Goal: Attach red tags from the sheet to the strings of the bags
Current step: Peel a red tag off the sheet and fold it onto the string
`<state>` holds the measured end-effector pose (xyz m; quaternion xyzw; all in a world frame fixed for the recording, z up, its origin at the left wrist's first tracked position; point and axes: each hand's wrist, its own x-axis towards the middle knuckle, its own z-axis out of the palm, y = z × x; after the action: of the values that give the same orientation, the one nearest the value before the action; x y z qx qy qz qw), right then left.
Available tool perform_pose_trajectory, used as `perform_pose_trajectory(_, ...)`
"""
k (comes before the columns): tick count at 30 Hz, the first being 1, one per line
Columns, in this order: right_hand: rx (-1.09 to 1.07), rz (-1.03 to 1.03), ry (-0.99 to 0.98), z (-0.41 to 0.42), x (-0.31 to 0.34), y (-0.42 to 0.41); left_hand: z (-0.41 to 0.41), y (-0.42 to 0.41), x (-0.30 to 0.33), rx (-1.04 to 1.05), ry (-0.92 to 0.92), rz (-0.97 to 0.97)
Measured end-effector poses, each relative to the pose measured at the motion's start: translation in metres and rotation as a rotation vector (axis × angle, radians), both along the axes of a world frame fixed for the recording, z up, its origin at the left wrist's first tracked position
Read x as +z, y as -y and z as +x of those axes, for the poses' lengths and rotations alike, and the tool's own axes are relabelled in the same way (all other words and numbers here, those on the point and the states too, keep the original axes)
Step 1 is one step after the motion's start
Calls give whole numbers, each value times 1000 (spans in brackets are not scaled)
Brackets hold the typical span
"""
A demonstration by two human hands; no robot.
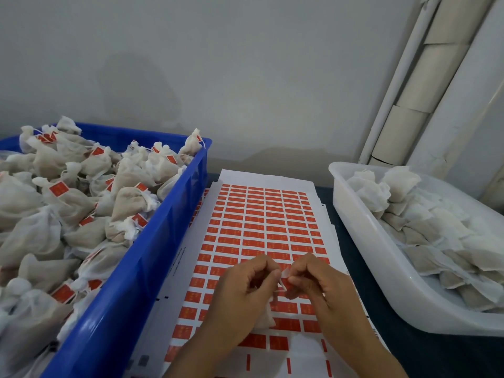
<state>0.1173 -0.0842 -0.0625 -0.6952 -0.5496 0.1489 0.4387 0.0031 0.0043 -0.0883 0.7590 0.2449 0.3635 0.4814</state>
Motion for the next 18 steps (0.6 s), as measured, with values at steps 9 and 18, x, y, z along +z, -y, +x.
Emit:
perform_pose_trajectory(9, -4, -390, 193, 0, 15, -4, -4, 1, -3, -20, -52, 170)
perform_pose_trajectory(18, -14, -217, 87, 0, 8, 0, -3, 1, -2, -59, -41, 190)
